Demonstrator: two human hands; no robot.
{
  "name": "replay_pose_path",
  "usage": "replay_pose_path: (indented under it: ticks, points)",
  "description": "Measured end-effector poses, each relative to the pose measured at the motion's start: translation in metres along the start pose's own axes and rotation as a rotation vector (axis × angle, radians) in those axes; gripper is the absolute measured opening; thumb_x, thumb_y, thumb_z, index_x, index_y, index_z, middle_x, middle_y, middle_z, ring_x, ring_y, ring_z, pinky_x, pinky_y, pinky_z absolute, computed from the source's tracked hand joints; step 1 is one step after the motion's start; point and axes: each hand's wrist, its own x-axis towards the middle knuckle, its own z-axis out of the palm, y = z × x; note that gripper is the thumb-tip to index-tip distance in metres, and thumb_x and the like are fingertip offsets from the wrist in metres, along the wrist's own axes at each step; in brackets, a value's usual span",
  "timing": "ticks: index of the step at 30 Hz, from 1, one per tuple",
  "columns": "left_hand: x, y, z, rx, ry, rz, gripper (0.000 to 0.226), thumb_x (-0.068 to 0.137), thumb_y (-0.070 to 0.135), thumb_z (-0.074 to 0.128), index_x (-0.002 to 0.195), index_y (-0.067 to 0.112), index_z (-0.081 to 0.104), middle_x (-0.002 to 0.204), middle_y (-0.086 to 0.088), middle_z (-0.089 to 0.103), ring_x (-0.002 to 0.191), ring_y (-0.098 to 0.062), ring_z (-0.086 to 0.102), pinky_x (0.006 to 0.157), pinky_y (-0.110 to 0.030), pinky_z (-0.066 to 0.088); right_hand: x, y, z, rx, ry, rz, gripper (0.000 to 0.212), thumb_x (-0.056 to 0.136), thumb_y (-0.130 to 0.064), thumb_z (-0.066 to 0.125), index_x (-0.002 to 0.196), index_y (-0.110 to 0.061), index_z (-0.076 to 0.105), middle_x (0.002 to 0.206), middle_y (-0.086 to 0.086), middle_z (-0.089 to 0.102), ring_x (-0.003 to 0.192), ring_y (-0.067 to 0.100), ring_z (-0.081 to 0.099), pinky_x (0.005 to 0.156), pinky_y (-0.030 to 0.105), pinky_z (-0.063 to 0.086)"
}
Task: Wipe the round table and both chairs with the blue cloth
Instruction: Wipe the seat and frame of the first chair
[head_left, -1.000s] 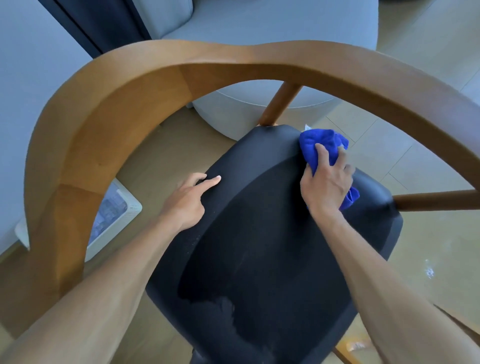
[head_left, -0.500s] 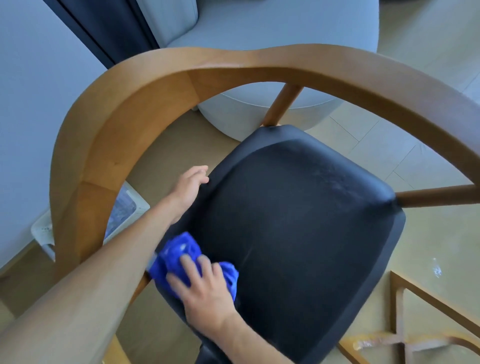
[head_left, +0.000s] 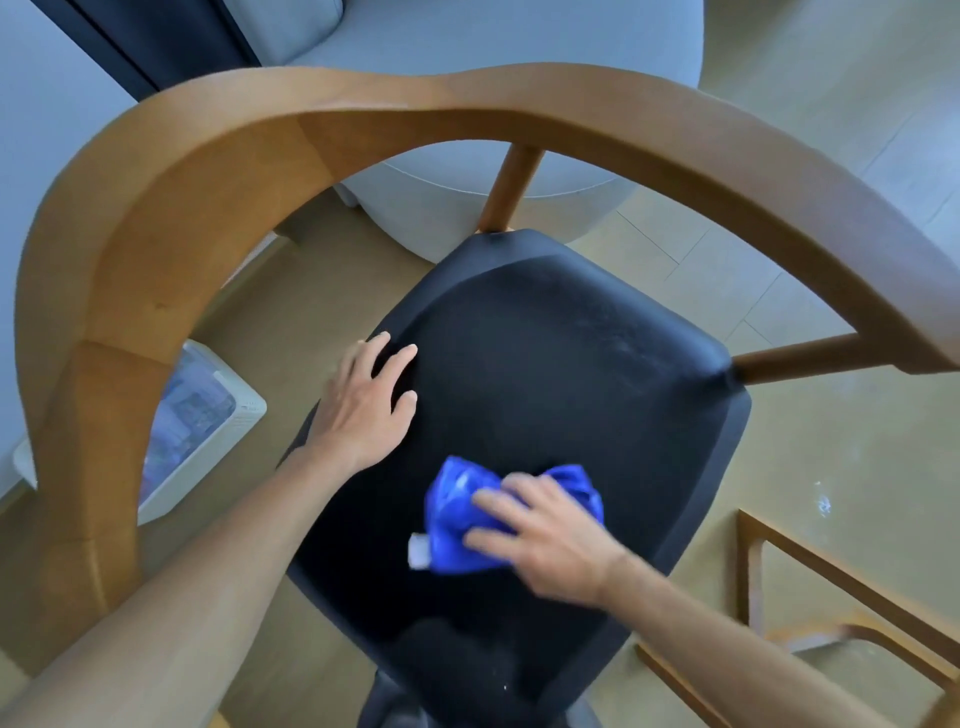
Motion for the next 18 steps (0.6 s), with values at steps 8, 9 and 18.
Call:
replay_pose_path:
  ticks: [8,9,18]
  points:
    - [-0.040,-0.005,0.027,0.302,-0.055,0.076,0.062,0.097,0.040,0.041,0.152,0.030,0.014,0.160,-0.004,-0.003,0.147,-0.027,-0.006,0.118,-0.052,0.012,0.005,0.087,-0.040,-0.098,0.276,0.911,0.050,0.080,-0.018,0.069,0.129,-0.018,0.059,0.135,0.020,0.048,0.100,0.044,0.050,0.075,0.049,0.046]
    - [-0.047,-0.007,0.030,0.317,-0.067,0.076,0.064,0.096,0.042,0.041,0.152,0.031,0.011,0.160,-0.004,-0.005,0.147,-0.028,-0.007,0.118,-0.053,0.012,0.013,0.079,-0.037,-0.084,0.288,0.987,0.051,0.080,-0.020,0.068,0.130,-0.018,0.058,0.136,0.021,0.048,0.097,0.043,0.050,0.075,0.049,0.047]
    - [-0.057,-0.009,0.037,0.305,-0.122,0.048,0.073,0.095,0.046,0.045,0.152,0.035,0.001,0.159,-0.002,-0.019,0.147,-0.026,-0.015,0.117,-0.054,0.011,-0.014,-0.090,0.026,0.091,0.200,0.568,0.050,0.067,-0.008,0.054,0.112,-0.026,0.064,0.122,0.013,0.057,0.084,0.033,0.055,0.069,0.039,0.048]
